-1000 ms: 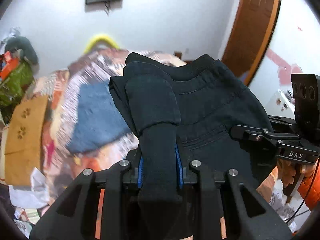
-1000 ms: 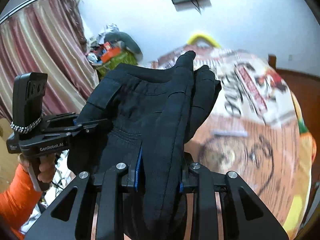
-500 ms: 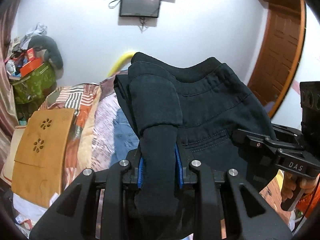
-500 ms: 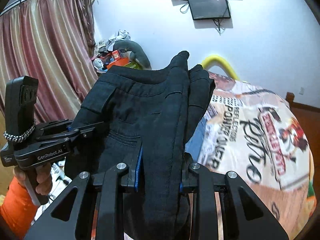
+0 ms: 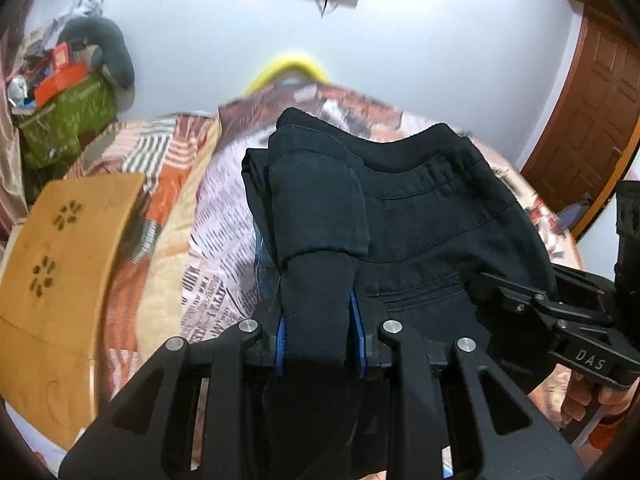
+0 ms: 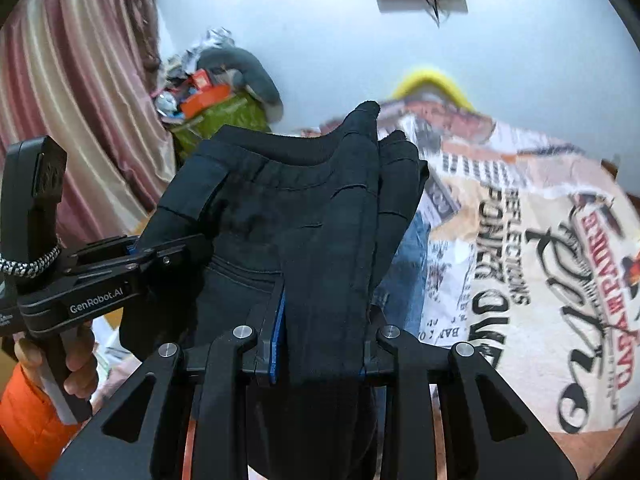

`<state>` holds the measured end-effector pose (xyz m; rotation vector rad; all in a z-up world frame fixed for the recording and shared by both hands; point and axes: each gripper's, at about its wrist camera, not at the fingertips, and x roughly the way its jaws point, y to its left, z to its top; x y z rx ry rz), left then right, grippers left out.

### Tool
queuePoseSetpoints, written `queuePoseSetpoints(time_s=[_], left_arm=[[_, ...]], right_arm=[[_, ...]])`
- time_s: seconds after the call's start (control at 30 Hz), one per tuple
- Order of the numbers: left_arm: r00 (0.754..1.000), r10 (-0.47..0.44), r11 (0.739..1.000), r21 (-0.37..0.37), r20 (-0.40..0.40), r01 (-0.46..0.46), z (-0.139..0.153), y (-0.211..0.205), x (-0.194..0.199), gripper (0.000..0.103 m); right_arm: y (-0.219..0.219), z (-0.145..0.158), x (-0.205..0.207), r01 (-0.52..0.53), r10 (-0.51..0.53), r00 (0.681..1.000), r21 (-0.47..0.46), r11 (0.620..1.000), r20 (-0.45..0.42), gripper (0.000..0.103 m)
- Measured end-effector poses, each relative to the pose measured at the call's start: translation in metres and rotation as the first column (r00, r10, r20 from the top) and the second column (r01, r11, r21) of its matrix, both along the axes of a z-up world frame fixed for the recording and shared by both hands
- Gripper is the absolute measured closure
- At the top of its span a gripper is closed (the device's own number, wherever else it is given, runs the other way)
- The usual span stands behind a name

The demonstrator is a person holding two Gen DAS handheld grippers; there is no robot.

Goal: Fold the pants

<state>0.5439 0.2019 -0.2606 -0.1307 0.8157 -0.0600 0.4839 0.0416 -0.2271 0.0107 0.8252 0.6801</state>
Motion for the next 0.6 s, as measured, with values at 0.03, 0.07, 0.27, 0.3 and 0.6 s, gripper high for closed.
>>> queuePoseSetpoints(time_s=[0.03, 0.07, 0.27, 0.3, 0.6], left_arm=[[1.000, 0.001, 1.000, -0.003, -0.015, -0.001, -0.011, 0.002, 0.007, 0.078], [0.999, 0.004, 1.000, -0.007, -0.039, -0.004, -0.026, 0.003, 0.015, 0.078], [0.990, 0.024, 0.999, 0.033, -0.136, -0.019, -0.069, 0.002, 0.036, 0.069], [0.990, 0.027, 0.999, 0.047, -0.138, -0.020, -0.071, 0.001, 0.037, 0.065], [0.980, 0.117, 0.982, 0.167, -0.158, -0.091, -0.036, -0.006, 0.019, 0.057]], right_arm=[[0.002, -0.007, 0.005, 0.003, -0.003, 1.000, -0.006, 1.000, -0.012, 0.079], [0.004, -0.016, 0.010, 0.008, -0.008, 1.000, -0.015, 1.000, -0.027, 0.079], [0.007, -0.052, 0.024, 0.040, -0.047, 0.995, -0.076, 0.996, -0.092, 0.077], [0.003, -0.053, 0.024, 0.046, -0.053, 0.993, -0.069, 0.997, -0.102, 0.076], [-0.030, -0.023, 0.007, 0.073, -0.088, 0.993, -0.175, 0.982, -0.083, 0.074]])
